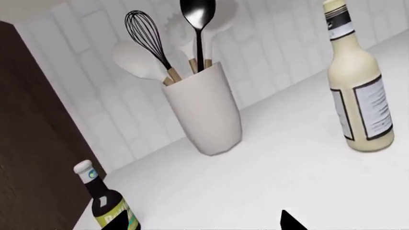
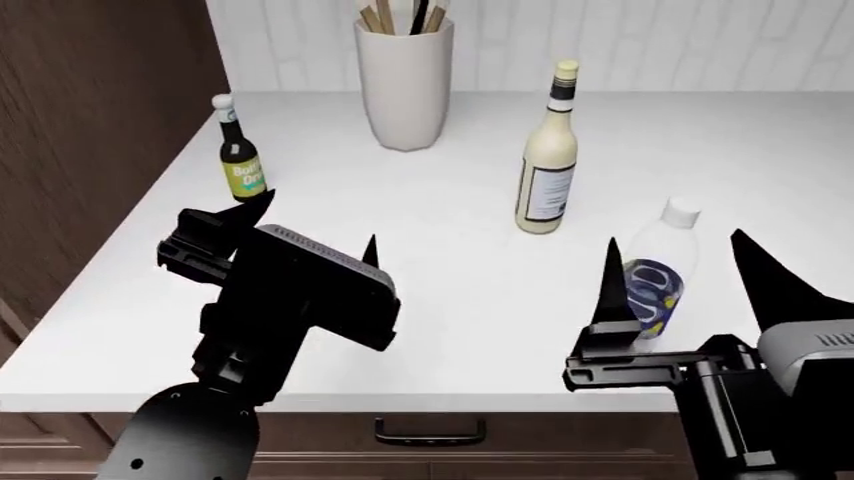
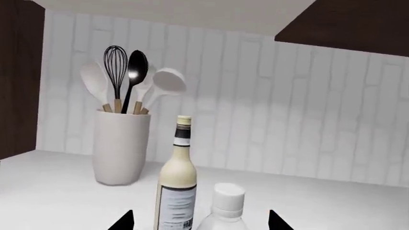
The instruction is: Move the drinks to the dining counter.
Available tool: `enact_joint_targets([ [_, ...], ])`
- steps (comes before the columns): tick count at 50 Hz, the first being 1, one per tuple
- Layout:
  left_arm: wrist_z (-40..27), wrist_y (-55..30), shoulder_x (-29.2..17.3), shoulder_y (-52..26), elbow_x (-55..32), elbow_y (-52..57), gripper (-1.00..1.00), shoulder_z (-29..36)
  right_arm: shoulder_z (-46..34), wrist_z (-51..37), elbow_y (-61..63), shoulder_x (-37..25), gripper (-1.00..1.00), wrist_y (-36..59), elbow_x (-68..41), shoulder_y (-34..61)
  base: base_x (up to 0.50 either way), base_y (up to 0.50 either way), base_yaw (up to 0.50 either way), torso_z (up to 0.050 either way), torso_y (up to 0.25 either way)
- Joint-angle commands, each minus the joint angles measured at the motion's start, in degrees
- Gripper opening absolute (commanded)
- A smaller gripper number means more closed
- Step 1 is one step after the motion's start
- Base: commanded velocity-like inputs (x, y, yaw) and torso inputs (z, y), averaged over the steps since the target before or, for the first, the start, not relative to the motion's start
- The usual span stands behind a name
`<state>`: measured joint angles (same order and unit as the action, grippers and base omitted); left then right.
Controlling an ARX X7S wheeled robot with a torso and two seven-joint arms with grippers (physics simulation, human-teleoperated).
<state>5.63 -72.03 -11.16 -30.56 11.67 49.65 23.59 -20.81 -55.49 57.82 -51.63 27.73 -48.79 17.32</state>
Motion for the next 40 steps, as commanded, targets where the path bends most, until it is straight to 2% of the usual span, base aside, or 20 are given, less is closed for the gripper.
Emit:
enact_joint_targets([
  [1, -0.07, 0.77, 0.00, 0.55, -0.43, -0.53, 1.00, -1.29, -1.68, 2.32, -4.96, 0.89, 1.00, -1.45, -0.41, 0.73, 0.00, 0.00, 0.00, 0.000, 0.000],
  [10, -0.12, 0.29, -0.11, 0.81, -0.56, 0.04, 1.00, -3.05, -4.34, 8.75, -15.11, 4.59, 1.00, 0.49, -0.20, 7.73, 0.00, 0.00, 0.00, 0.000, 0.000],
  [22, -0.33, 0.42, -0.27, 1.36, -0.67, 0.68, 1.00, -3.22, -3.66, 11.68, -21.36, 5.64, 1.00, -2.33, -0.14, 6.48, 0.00, 0.00, 0.00, 0.000, 0.000],
  [38, -0.58, 0.97, -0.29, 2.05, -1.03, 0.43, 1.00, -3.93, -2.69, 9.91, -22.05, 5.41, 1.00, -2.84, -0.41, 4.58, 0.00, 0.00, 0.00, 0.000, 0.000],
  [39, -0.66, 1.45, -0.26, 2.32, -1.12, 0.04, 1.00, -4.12, -2.81, 9.98, -22.03, 5.47, -1.00, -3.03, -0.06, 4.44, 0.00, 0.00, 0.00, 0.000, 0.000],
  [40, -0.75, 1.64, -0.27, 2.43, -1.12, -0.21, 1.00, -4.20, -2.86, 9.99, -22.06, 5.52, -1.00, -3.08, 0.04, 4.39, 0.00, 0.00, 0.00, 0.000, 0.000],
])
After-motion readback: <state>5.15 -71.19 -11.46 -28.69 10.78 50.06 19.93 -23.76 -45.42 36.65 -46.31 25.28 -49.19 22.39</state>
